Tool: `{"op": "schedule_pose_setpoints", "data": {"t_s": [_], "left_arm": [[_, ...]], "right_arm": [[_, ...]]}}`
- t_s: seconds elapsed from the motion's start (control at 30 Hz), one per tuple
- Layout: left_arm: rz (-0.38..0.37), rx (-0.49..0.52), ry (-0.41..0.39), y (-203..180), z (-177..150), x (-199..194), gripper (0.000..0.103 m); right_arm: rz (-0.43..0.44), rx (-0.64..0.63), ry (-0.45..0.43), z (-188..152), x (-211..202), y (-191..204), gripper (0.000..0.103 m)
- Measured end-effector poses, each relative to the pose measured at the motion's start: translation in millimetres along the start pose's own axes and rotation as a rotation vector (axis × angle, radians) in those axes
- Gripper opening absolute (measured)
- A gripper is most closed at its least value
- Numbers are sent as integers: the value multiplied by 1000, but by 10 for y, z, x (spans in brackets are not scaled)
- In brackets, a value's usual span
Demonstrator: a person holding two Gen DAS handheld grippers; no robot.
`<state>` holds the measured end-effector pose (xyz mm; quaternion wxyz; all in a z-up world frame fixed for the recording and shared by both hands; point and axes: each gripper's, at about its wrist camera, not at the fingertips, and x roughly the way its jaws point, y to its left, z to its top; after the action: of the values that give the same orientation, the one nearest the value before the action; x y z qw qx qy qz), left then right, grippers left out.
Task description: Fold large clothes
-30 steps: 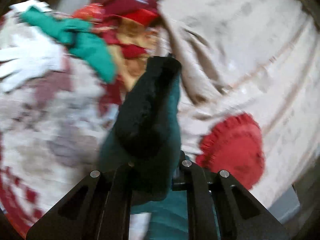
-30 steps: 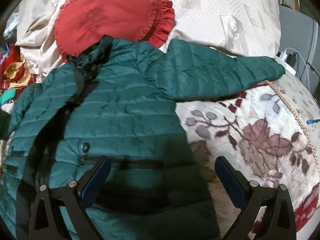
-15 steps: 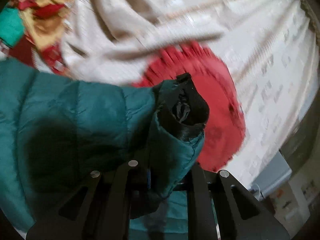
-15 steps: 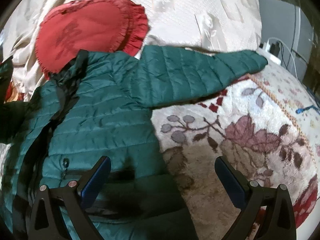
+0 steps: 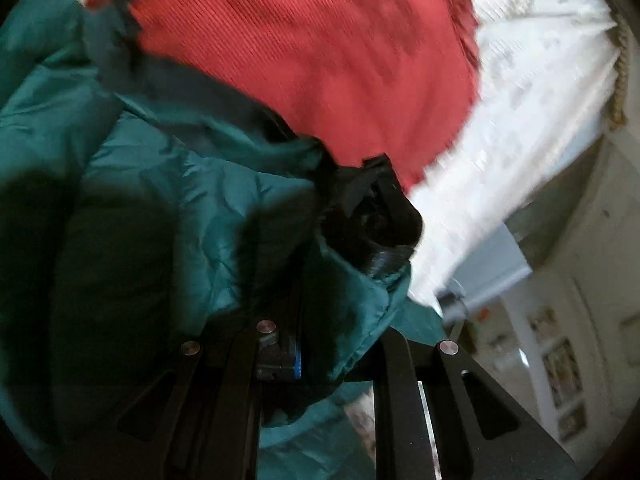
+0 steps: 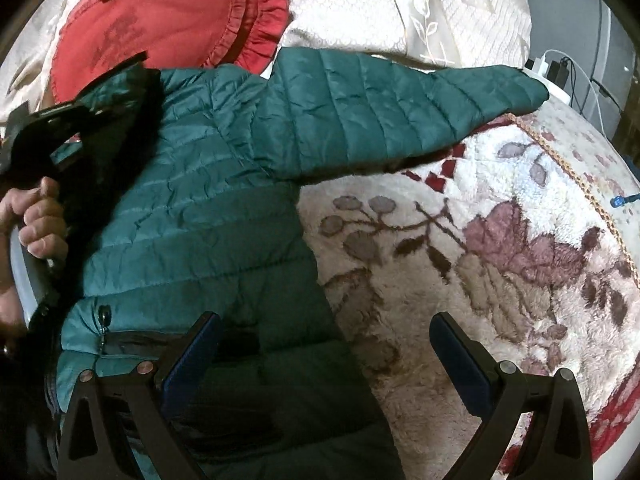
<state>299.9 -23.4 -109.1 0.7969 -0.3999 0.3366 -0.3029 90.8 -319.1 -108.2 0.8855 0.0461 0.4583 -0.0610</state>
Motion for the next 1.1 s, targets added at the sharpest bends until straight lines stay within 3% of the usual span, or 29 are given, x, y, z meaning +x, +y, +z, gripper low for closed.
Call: {"op": "schedule_pose_setpoints", "data": {"t_s": [0.1,0.13,0.2,0.27,0.33,0.43,0.5,0.63,0.73,0.83,0.9,1.03,1.07,1.1], "left_arm": [[2,48,75,-55,-54,93,15],[21,51,88,-54,-59,106,22],[37,20,108,-24,-58,84,53],[56,-10,92,-23,-50,-48,55],[123,-26,69,-58,-26,-281,56],[165,-16,-37,-101,4,-792,61],[196,-22,-144,-84,29,-1153,72],[318,11,-303,-30,61,-1638,73],[576,84,-426,24,71,-1858,73],[743,57,-489,145,67,-1952,73],[803,19,-507,279,68,-2005,73],[860,-66,-545,502,87,-2156,73],[858,-92,-536,572,106,-2144,73],[857,-114,-524,625,126,-2118,73]], "right_arm": [[-11,3,2,7,23,0,102],[-14,3,3,9,30,2,102],[-21,0,-2,10,22,11,103],[-12,6,-18,16,-8,-1,102],[29,27,-48,39,-68,-40,103],[95,5,-141,153,-233,-24,103],[119,-35,-178,272,-291,78,103],[255,-54,-248,677,-248,372,103],[392,-25,-186,986,113,565,102],[495,28,-107,1174,562,683,98],[516,65,-33,1252,888,732,89],[626,98,75,1235,1245,778,89],[671,101,71,1250,1242,777,82],[756,105,69,1279,1241,784,55]]}}
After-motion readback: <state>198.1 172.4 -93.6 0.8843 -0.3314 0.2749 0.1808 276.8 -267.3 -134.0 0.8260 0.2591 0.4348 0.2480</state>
